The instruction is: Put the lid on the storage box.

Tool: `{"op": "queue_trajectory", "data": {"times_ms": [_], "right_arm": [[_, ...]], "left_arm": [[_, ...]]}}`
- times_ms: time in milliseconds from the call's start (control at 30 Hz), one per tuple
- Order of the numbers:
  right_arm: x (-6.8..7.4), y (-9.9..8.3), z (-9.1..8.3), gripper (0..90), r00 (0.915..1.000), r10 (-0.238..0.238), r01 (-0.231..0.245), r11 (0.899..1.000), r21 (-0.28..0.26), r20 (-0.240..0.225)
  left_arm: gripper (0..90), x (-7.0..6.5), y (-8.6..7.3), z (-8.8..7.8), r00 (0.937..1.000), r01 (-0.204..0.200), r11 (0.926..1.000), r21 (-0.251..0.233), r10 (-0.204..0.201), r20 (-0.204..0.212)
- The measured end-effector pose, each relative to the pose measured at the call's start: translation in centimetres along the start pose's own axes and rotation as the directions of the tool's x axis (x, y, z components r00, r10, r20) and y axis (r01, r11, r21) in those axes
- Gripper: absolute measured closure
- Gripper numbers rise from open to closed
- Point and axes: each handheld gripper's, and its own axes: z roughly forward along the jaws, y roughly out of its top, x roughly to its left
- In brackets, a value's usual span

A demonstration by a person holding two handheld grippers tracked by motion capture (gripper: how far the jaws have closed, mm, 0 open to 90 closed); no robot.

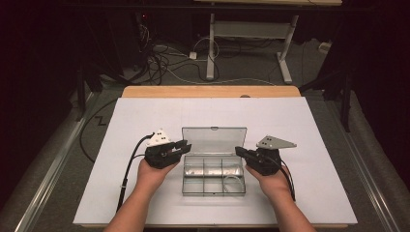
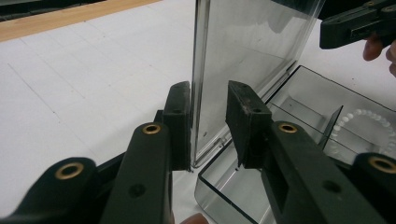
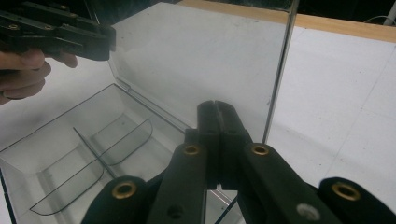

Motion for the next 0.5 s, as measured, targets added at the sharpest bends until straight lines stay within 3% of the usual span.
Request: {"op": "queue_trajectory", "data": {"times_ms": [500], "right_arm": [[0.37,-0.41,-0.35,90.0,1.0,-0.002,0.002,1.0,0.006,0.004]], "left_arm": [[68.6,-0.78,-0.19,-0.66,0.9999,-0.016,0.9999,0.004,0.016,-0.001]]}}
